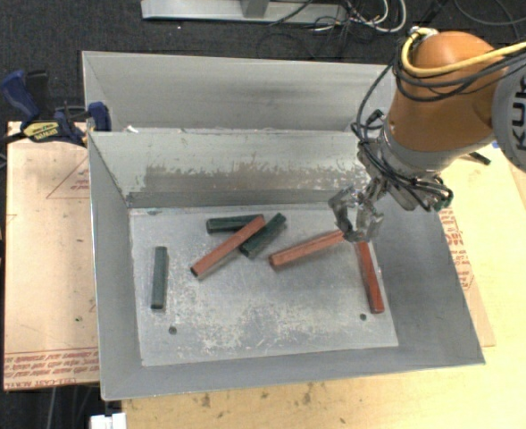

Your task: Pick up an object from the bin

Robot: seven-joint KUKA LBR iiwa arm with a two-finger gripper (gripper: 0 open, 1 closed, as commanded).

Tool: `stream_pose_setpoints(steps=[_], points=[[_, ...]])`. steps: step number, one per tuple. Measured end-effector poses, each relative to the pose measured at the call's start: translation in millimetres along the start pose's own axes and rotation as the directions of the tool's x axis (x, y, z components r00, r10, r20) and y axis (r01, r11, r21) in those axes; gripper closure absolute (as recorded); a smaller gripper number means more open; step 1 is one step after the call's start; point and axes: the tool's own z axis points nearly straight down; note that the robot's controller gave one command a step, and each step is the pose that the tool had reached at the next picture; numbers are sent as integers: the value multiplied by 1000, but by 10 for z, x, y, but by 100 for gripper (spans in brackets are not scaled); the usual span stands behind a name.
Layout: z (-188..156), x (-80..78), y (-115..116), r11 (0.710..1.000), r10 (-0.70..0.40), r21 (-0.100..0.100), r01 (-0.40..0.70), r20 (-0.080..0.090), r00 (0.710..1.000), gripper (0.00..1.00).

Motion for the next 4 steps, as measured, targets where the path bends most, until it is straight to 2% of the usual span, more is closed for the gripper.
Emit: stream_pose_setpoints(steps=[1, 2, 3, 4], points=[[3, 1, 1, 1000, 0, -1, 0, -1, 1000, 100], [715, -287, -113, 1000, 14, -2, -14, -2, 1000, 0], [713, -288, -117, 1000, 15, -2, -15, -1, 1000, 0], [1392, -299, -14, 997, 77, -2, -77, -2, 997, 100]])
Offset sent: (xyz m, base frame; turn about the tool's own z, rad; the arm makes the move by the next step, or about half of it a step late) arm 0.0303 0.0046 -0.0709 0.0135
